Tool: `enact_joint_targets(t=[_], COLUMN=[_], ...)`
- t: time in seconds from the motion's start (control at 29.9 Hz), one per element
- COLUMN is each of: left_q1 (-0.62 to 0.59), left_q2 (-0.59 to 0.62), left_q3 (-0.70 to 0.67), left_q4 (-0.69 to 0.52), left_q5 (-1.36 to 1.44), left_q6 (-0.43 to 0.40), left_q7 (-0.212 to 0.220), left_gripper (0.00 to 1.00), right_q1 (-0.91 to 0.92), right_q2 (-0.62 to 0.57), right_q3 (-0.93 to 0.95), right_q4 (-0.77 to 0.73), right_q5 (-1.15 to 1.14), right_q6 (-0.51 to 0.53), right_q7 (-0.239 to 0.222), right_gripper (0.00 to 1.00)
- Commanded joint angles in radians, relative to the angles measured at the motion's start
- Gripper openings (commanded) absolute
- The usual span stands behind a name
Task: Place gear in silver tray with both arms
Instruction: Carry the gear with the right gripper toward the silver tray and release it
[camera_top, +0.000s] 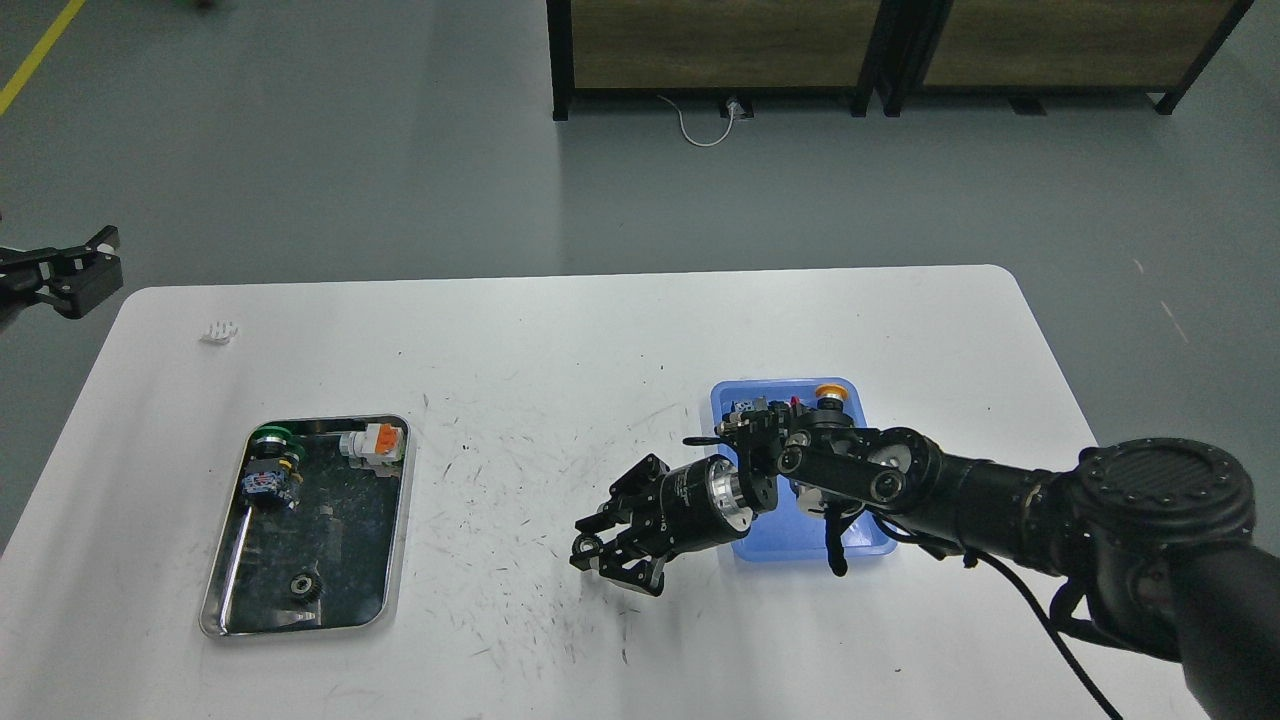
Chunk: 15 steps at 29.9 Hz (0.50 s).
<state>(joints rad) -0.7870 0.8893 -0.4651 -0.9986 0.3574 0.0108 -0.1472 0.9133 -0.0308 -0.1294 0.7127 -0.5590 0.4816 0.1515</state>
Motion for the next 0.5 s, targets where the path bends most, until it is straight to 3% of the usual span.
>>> enact_joint_targets(t=[0.0,0.07,0.13,0.27,0.47], left_q1=[0.0,0.0,0.0,0.003,0.006], left_q2=[-0.001,-0.001,-0.003,-0.001,-0.001], left_q3=[0.0,0.0,0.0,0.0,0.003], left_q4=[0.0,0.0,0.0,-0.002,-0.008], left_q5=[0.0,0.0,-0.001,-0.001,-0.001], left_q6=[0.003,0.003,0.003,0.0,-0.009], left_q7=[0.0,0.0,0.0,-0.002,-0.003], left_gripper=[0.98,0.98,0.98,0.98,0.99], right_q1=[0.002,0.002,0.002,0.006,0.015], right_q2=[0.031,0.031,0.031,0.031,0.031], right_q3=[-0.012,-0.012,-0.012,-0.001,0.01], right_q4=[-0.035,-0.048,-0.052,-0.065,-0.082], right_q5=[-0.009,-0.016,-0.024,-0.029,-0.027], right_q6=[-0.003,-0.005,-0.005,-0.005,-0.026], right_q7=[0.0,0.009,0.029,0.06,0.063], right_gripper=[0.38,0.58,0.67,0.72,0.77])
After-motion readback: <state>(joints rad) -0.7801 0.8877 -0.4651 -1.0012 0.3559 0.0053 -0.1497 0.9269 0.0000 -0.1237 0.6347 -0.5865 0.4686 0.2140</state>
